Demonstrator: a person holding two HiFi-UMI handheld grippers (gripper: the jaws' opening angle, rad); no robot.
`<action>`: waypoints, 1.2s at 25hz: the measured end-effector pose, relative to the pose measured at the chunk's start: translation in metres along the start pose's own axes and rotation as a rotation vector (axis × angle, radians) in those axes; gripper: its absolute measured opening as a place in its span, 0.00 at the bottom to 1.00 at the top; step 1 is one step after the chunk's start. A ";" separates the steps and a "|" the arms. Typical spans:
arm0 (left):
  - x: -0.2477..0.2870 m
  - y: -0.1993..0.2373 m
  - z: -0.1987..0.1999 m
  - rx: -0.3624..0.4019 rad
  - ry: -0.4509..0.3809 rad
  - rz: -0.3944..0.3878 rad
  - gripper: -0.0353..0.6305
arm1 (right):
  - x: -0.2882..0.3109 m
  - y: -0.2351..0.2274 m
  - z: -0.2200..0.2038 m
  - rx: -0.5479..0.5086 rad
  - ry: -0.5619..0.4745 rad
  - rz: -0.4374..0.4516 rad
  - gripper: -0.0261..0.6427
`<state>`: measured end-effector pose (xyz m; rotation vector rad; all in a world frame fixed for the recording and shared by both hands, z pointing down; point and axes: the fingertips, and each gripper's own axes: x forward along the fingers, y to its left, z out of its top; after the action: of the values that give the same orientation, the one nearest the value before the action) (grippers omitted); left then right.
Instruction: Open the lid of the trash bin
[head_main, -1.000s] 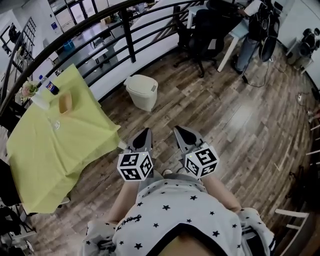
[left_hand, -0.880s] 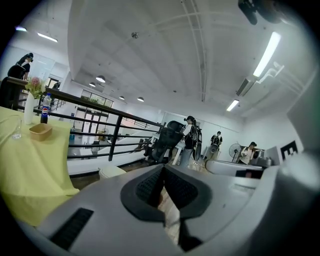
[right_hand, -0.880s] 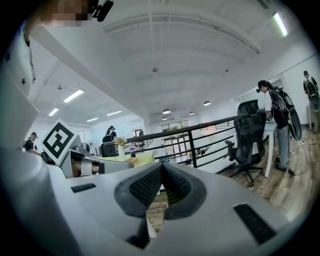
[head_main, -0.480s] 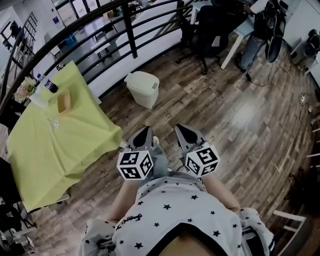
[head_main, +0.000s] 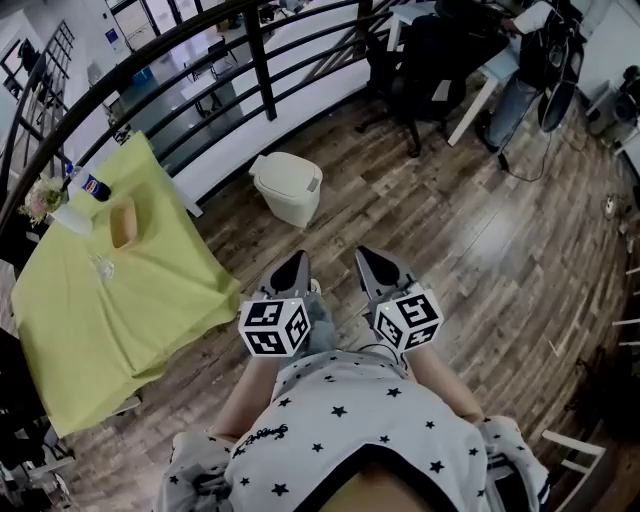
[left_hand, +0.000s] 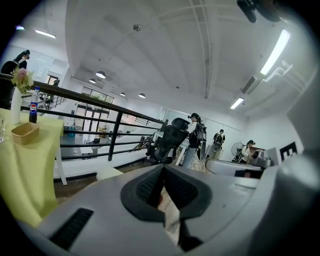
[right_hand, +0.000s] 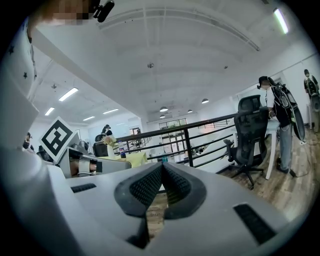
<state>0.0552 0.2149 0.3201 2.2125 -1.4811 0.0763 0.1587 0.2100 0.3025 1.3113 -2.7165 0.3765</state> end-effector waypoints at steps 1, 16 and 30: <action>0.008 0.005 0.005 -0.001 0.001 0.002 0.07 | 0.009 -0.005 0.003 -0.001 0.000 0.000 0.03; 0.115 0.074 0.073 0.004 0.033 -0.029 0.07 | 0.143 -0.056 0.048 -0.015 0.025 -0.008 0.03; 0.173 0.143 0.100 -0.027 0.059 -0.026 0.07 | 0.239 -0.073 0.056 -0.005 0.054 0.001 0.03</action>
<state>-0.0213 -0.0182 0.3335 2.1880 -1.4136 0.1120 0.0675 -0.0294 0.3090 1.2793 -2.6728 0.3991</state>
